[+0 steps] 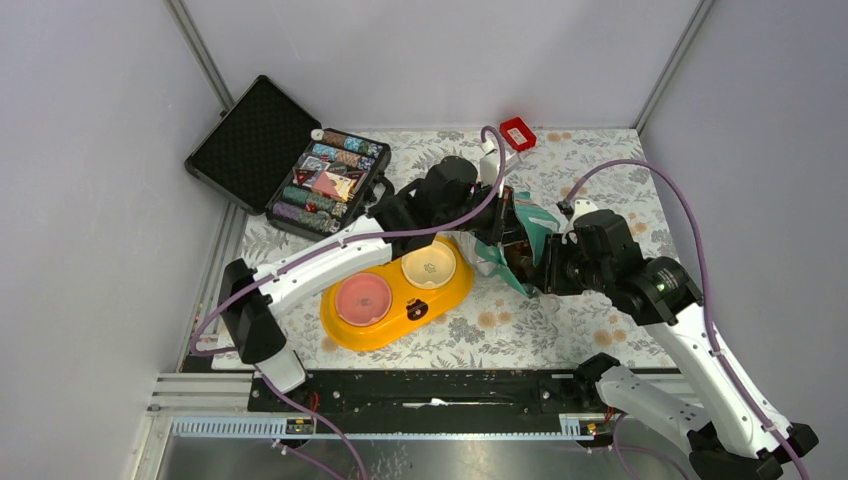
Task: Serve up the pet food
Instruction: Collect the pet food from the pet food bag.
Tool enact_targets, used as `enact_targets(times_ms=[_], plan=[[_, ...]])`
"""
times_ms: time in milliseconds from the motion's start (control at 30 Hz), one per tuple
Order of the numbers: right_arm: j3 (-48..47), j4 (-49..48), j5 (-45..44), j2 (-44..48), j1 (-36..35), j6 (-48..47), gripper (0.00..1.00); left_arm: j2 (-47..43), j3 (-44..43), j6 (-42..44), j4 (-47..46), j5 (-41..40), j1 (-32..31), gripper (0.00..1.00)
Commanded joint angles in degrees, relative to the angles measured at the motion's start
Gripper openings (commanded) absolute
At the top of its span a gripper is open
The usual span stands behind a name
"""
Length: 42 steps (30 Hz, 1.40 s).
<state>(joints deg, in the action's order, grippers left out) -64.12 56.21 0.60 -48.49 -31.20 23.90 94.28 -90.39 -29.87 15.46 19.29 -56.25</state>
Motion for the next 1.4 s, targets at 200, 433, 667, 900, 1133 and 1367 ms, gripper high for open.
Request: enact_targets(times_ms=[200,433,667,900,1133,1367], plan=[[-14.28,7.88,-1.54,-5.04,0.27,-3.5,0.0,-0.97,-9.64,-3.58,-7.68,5.49,-1.05,0.0],[-19.91,12.53,-0.96,-6.37,-1.28,-6.24,0.0,0.53,-13.64,-4.4,-6.37,6.02,1.35,0.0],[-18.63,16.39,-3.5,-7.39,-3.3,-10.28,0.0,0.19,-15.12,-6.73,-7.88,8.16,3.85,0.0],[-14.21,15.64,-10.51,-6.32,-9.08,-12.05,0.0,-0.23,-14.72,-8.49,-8.33,10.56,5.32,0.0],[-16.34,10.62,-12.23,-4.1,-11.75,-11.03,0.0,-1.53,-11.48,-10.66,-10.93,12.41,6.89,0.0],[-11.65,15.02,-14.68,-7.9,-12.05,-12.07,0.0,-1.74,-10.89,-10.6,-10.87,12.58,7.34,0.0]])
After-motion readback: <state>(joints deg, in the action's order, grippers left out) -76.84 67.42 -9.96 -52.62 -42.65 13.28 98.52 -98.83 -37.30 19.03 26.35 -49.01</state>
